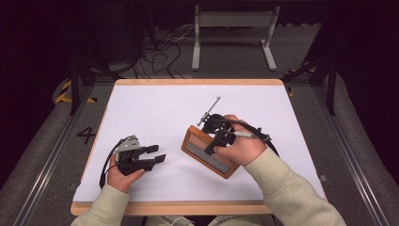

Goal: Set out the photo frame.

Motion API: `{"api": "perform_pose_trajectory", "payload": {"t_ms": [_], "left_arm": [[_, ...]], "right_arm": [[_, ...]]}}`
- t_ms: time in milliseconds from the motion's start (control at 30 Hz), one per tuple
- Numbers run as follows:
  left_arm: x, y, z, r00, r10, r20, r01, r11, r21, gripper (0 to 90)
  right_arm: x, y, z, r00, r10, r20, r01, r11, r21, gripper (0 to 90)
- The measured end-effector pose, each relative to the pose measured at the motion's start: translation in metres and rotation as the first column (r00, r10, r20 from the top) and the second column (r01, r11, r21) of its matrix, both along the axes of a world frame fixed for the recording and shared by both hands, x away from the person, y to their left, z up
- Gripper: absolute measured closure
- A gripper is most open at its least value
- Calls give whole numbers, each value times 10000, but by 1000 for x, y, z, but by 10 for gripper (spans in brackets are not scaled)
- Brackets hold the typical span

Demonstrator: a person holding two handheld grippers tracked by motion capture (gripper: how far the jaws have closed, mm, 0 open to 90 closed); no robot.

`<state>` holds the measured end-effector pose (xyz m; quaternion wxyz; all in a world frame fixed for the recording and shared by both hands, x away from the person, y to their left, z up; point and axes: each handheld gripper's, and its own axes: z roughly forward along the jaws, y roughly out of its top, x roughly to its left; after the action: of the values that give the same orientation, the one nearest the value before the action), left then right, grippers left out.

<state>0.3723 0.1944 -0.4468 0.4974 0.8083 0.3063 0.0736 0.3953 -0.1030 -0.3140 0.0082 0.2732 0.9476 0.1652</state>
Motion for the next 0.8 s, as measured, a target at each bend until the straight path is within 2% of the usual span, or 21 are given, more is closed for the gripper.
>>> {"api": "perform_pose_trajectory", "payload": {"t_ms": [67,133,233,267,300,367,400,433,467,500,667,700,733,767,800], "left_arm": [[-1,1,0,10000,48,-37,-48,10000,-22,470],[-2,3,0,10000,91,10,-91,10000,-39,470],[-3,5,0,9999,129,23,-129,9999,7,471],[-5,6,0,9998,207,-27,-207,9998,-46,471],[-5,8,-1,9996,272,-26,-272,9996,-48,471],[-6,9,-1,9996,265,-23,-265,9996,-52,471],[-6,9,-1,9996,265,-23,-265,9996,-52,471],[-6,9,-1,9996,288,-14,-288,9996,-39,471],[-7,10,-1,9994,333,-51,-333,9994,-56,471],[-7,10,-1,9995,305,-20,-305,9995,-34,471],[-7,11,-1,9995,319,-14,-319,9995,-10,470],[-7,11,-1,9995,331,-13,-331,9995,-16,471],[-7,10,-1,9995,304,-19,-304,9995,-19,471],[-7,10,-1,9995,304,-19,-304,9995,-19,471],[-7,10,-1,9996,291,-18,-291,9996,-18,471]], "right_arm": [[3,2,3,9971,727,221,-720,9970,-290,750],[7,3,6,9906,1321,343,-1303,9901,-513,750],[13,4,7,9796,1971,394,-1933,9776,-834,750],[13,4,7,9796,1971,394,-1933,9776,-834,750],[17,5,7,9725,2307,311,-2266,9687,-1011,750],[20,5,6,9667,2553,195,-2514,9609,-1156,750],[20,5,6,9667,2553,195,-2514,9609,-1156,750],[23,5,5,9616,2741,158,-2702,9551,-1215,750],[26,5,1,9509,3095,47,-3061,9427,-1328,750],[26,5,1,9509,3095,47,-3061,9427,-1328,750],[33,5,-9,9287,3706,-120,-3672,9145,-1697,750],[34,5,-13,9268,3749,-218,-3733,9131,-1639,750],[36,5,-18,9218,3860,-346,-3861,9069,-1686,750],[36,5,-18,9218,3860,-346,-3861,9069,-1686,750],[37,6,-20,9181,3947,-346,-3948,9039,-1649,750]]}}
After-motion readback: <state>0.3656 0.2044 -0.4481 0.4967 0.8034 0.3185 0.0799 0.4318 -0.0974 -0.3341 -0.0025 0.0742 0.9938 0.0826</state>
